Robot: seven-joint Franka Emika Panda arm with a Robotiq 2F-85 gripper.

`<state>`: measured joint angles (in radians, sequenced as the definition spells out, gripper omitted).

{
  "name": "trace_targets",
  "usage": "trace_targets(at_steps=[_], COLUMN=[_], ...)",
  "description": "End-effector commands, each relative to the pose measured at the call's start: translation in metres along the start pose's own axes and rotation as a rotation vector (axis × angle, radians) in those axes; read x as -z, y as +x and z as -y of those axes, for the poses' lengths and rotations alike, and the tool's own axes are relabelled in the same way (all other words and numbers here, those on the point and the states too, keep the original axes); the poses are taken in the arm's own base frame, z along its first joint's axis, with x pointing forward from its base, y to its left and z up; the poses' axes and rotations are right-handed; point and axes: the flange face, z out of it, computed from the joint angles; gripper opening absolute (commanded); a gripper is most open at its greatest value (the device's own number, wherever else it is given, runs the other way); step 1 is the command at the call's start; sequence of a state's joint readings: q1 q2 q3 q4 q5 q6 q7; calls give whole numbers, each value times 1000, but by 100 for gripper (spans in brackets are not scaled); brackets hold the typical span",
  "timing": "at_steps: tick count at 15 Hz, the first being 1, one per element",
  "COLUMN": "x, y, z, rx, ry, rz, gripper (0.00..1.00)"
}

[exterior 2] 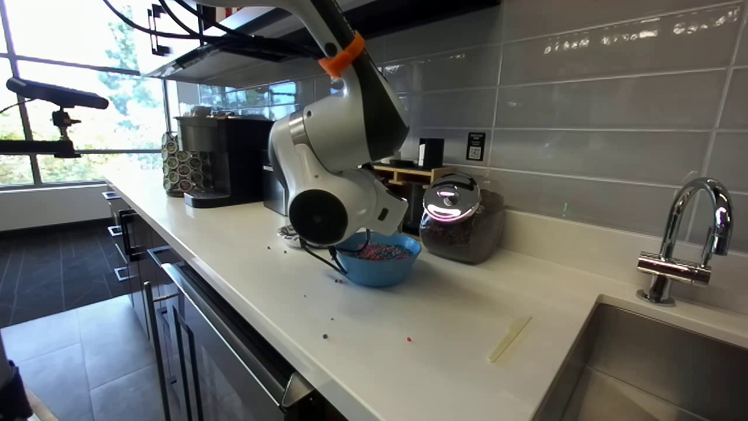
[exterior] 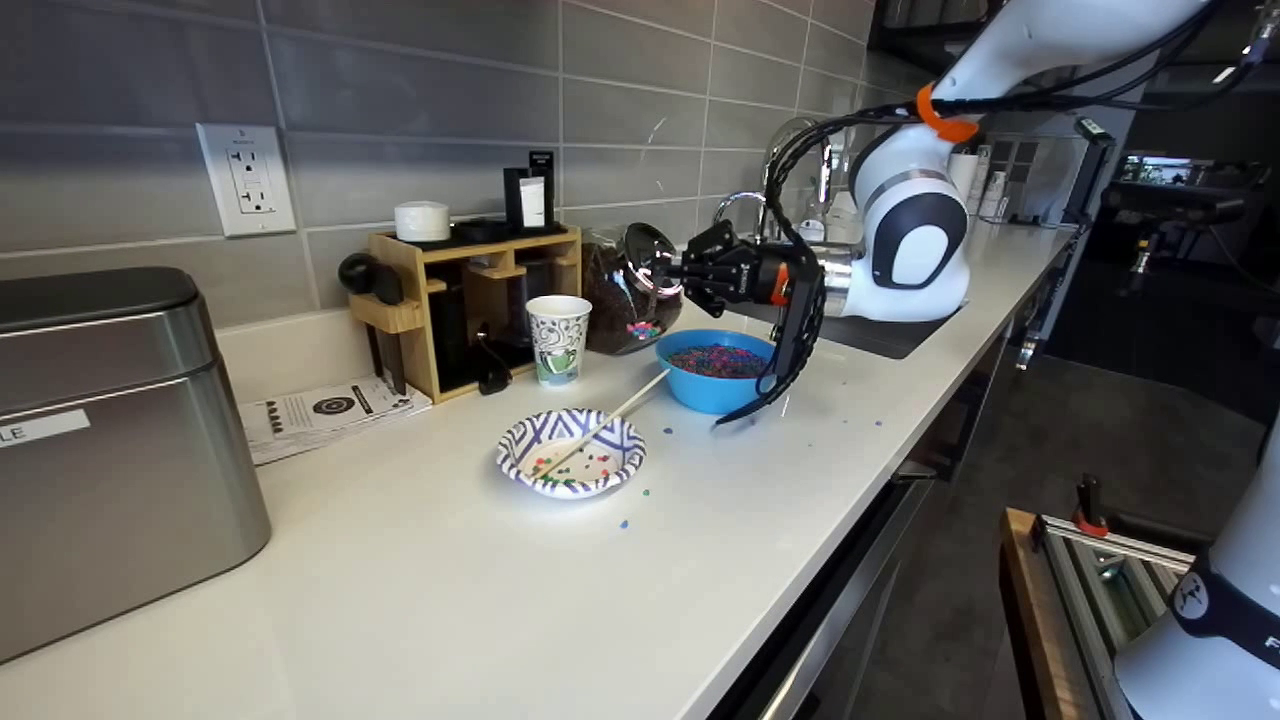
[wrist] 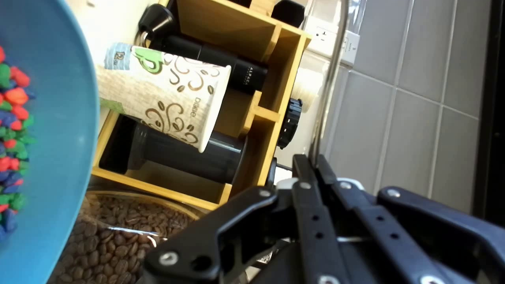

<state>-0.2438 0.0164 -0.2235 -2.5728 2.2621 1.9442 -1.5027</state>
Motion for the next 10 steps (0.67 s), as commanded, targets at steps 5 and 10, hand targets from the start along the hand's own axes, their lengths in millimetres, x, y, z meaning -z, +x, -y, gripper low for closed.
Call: trace_targets(at_steps=[5, 10], x=[-31, -47], y=[-14, -31], z=[-13, -22], rx=[20, 81], ry=[-31, -58], rz=[-21, -49], gripper=[0, 0])
